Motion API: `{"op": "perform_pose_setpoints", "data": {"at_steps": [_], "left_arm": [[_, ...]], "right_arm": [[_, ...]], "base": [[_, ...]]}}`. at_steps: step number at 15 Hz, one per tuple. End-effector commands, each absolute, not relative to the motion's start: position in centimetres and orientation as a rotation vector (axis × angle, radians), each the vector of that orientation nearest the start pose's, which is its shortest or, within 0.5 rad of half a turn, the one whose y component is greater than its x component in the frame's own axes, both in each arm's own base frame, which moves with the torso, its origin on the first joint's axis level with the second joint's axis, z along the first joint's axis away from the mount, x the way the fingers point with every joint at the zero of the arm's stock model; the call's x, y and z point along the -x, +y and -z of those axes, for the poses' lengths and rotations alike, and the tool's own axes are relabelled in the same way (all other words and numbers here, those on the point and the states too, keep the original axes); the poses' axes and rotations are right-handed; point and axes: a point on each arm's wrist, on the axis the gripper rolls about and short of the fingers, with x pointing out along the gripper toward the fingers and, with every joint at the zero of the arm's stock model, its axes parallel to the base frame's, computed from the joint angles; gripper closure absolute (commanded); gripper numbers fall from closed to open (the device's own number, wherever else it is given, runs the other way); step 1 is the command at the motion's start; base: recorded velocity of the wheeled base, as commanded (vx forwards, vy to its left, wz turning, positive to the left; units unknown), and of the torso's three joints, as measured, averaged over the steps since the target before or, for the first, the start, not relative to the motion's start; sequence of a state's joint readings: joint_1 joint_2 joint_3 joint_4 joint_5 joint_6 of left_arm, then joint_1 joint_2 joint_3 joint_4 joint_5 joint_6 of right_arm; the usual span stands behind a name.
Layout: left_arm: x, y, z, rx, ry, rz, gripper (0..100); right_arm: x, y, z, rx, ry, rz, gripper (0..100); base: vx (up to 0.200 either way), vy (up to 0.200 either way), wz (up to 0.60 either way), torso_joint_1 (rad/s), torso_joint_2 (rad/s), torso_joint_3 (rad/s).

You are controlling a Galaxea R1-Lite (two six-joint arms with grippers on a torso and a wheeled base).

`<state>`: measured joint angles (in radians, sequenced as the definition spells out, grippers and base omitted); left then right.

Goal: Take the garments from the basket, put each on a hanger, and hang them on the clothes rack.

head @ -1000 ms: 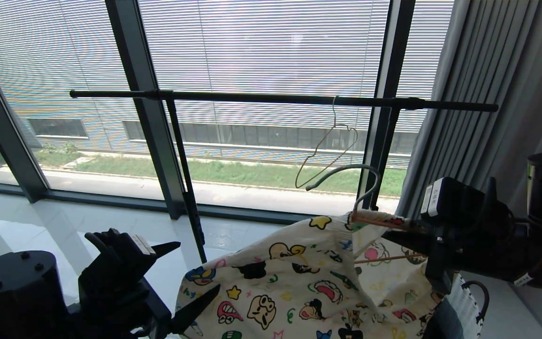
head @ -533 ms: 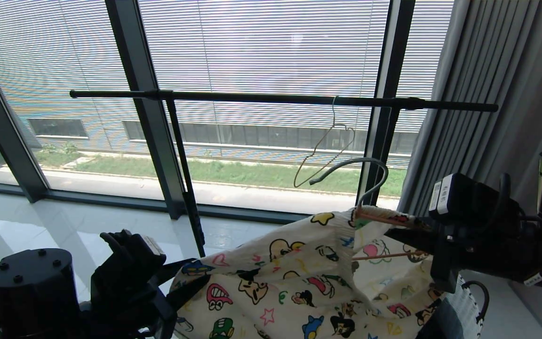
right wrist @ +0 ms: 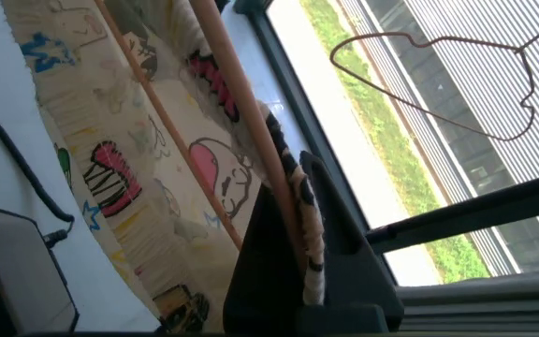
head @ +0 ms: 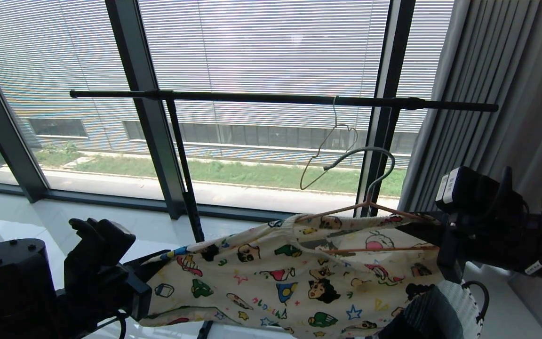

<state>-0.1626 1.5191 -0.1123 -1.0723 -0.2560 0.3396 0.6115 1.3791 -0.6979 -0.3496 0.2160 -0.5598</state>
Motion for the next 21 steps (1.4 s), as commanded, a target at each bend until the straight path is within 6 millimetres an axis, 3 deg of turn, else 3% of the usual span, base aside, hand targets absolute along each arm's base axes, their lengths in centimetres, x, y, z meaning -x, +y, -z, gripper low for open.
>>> {"op": "perform_pose_setpoints", "data": {"at_steps": [1,6,7,10,14,17,19,21], "left_arm": [[-18.1,-2.9,-10.7,-0.311,0.266,0.428,100],[-17.8,-3.2,-11.1,-0.338,0.233,0.448,100],[-17.8,-3.2,-11.2,-0.336,0.230,0.446,0],[-17.5,-3.0,-11.7,-0.329,0.204,0.430,0],[-17.9,-1.6,-12.8,-0.332,0.185,0.225,0],[-19.3,-0.2,-16.6,-0.229,0.051,0.080,0],[-19.8,0.6,-18.8,-0.223,0.061,0.044,0],[-20.0,0.6,-22.3,-0.151,0.117,0.043,0]], "right_arm": [[-18.2,13.1,-20.9,0.589,0.104,-0.884,100],[-18.3,13.3,-20.6,0.593,0.114,-0.892,100],[-18.3,13.3,-20.6,0.593,0.114,-0.892,100],[-18.3,13.2,-20.7,0.593,0.116,-0.887,100],[-18.1,12.8,-19.9,0.607,0.184,-0.855,100],[-17.1,11.8,-18.8,0.544,0.369,-0.726,100],[-16.6,11.3,-18.7,0.486,0.444,-0.635,100],[-16.1,10.8,-18.7,0.427,0.501,-0.568,100]], "base": [[0.000,0.000,0.00,0.000,0.00,0.000],[0.000,0.000,0.00,0.000,0.00,0.000],[0.000,0.000,0.00,0.000,0.00,0.000],[0.000,0.000,0.00,0.000,0.00,0.000],[0.000,0.000,0.00,0.000,0.00,0.000],[0.000,0.000,0.00,0.000,0.00,0.000],[0.000,0.000,0.00,0.000,0.00,0.000],[0.000,0.000,0.00,0.000,0.00,0.000]]}}
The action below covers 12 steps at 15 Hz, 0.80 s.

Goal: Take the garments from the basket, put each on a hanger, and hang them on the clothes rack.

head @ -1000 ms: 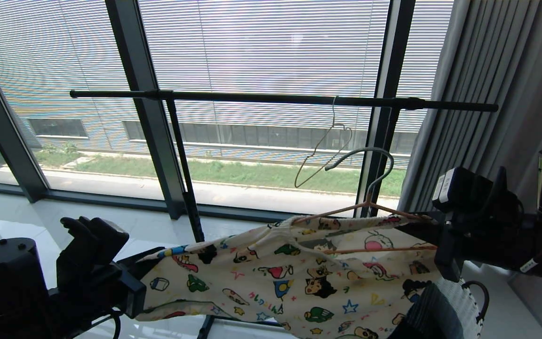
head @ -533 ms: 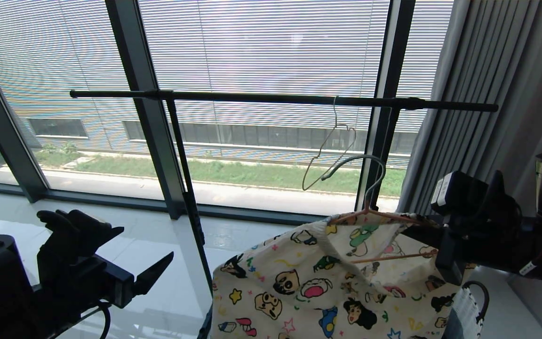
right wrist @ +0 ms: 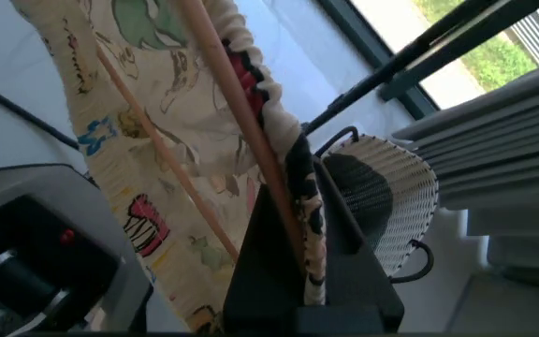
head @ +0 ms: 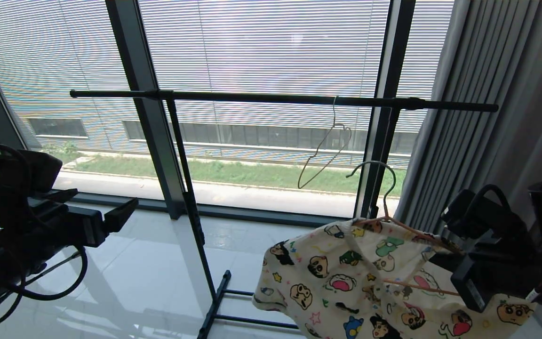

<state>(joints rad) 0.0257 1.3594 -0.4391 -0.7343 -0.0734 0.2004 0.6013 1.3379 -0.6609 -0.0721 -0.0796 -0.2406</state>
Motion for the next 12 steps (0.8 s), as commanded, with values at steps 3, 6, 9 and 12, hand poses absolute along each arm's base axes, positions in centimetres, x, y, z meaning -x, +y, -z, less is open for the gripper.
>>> {"op": "perform_pose_setpoints", "data": {"at_steps": [3,6,9,12], "left_arm": [[-18.4,0.6,-24.6,-0.120,0.333,0.054,0],[-16.9,0.5,-22.6,-0.117,0.423,0.044,0],[-15.7,0.2,-21.3,-0.150,0.439,-0.046,0],[-14.9,-0.7,-20.1,-0.195,0.462,-0.080,0]], "right_arm": [[-15.7,10.2,-18.1,0.373,0.588,-0.436,100],[-15.6,9.9,-17.8,0.402,0.639,-0.362,100],[-15.7,9.9,-17.3,0.408,0.666,-0.328,100],[-15.8,9.9,-17.2,0.396,0.671,-0.321,100]], "base": [[0.000,0.000,0.00,0.000,0.00,0.000],[0.000,0.000,0.00,0.000,0.00,0.000],[0.000,0.000,0.00,0.000,0.00,0.000],[0.000,0.000,0.00,0.000,0.00,0.000]]}}
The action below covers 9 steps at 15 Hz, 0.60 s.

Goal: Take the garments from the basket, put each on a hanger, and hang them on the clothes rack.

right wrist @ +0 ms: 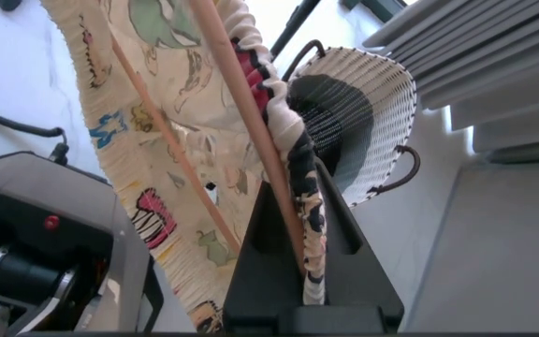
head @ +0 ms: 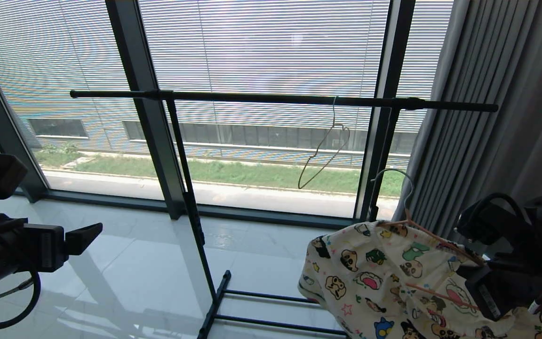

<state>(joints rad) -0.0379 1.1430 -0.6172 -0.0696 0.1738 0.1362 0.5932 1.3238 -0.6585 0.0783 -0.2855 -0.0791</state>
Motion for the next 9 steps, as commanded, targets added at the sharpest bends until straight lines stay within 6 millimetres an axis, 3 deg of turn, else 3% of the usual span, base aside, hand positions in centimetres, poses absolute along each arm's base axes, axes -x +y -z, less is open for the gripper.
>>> {"op": "perform_pose_setpoints", "data": {"at_steps": [1,9], "left_arm": [[-14.5,-1.2,-19.9,-0.206,0.462,-0.058,0],[-14.0,-2.3,-19.3,-0.245,0.469,-0.022,0]], "right_arm": [[-15.8,9.9,-17.3,0.395,0.668,-0.321,100],[-15.7,9.7,-17.2,0.414,0.667,-0.284,100]], "base": [[0.000,0.000,0.00,0.000,0.00,0.000],[0.000,0.000,0.00,0.000,0.00,0.000]]}}
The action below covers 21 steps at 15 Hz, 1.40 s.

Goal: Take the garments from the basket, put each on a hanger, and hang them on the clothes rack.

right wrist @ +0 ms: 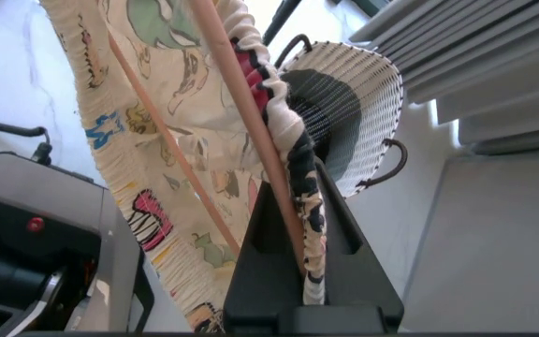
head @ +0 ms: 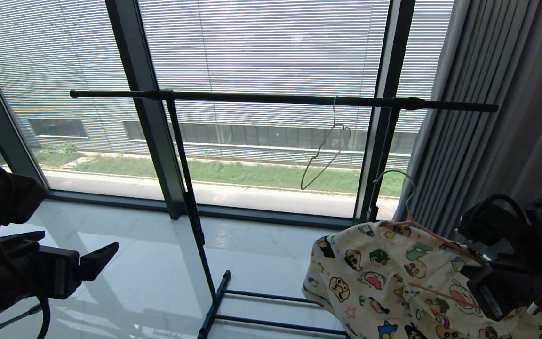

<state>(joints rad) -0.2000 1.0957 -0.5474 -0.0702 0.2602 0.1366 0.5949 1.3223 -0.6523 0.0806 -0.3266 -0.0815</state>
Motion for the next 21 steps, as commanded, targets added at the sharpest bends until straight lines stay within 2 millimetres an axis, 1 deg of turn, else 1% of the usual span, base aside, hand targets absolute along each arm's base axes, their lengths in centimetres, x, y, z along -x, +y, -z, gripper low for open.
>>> {"op": "perform_pose_setpoints", "data": {"at_steps": [1,6,8,13,21], "left_arm": [[-13.95,-2.38,-19.31,-0.247,0.469,-0.017,0],[-13.74,-3.15,-18.99,-0.268,0.473,0.030,0],[-13.65,-3.14,-18.69,-0.272,0.483,0.029,0],[-13.65,-3.13,-18.69,-0.278,0.483,0.023,0],[-13.65,-3.12,-18.69,-0.291,0.483,0.021,0]], "right_arm": [[-15.54,9.64,-16.95,0.418,0.675,-0.282,100],[-15.22,9.42,-16.64,0.425,0.683,-0.280,100],[-15.21,9.41,-16.60,0.425,0.684,-0.280,100],[-15.23,9.47,-16.55,0.427,0.687,-0.283,100],[-15.22,9.49,-16.55,0.427,0.687,-0.284,100]], "base": [[0.000,0.000,0.00,0.000,0.00,0.000],[0.000,0.000,0.00,0.000,0.00,0.000],[0.000,0.000,0.00,0.000,0.00,0.000],[0.000,0.000,0.00,0.000,0.00,0.000],[0.000,0.200,0.00,0.002,0.00,0.003]]}}
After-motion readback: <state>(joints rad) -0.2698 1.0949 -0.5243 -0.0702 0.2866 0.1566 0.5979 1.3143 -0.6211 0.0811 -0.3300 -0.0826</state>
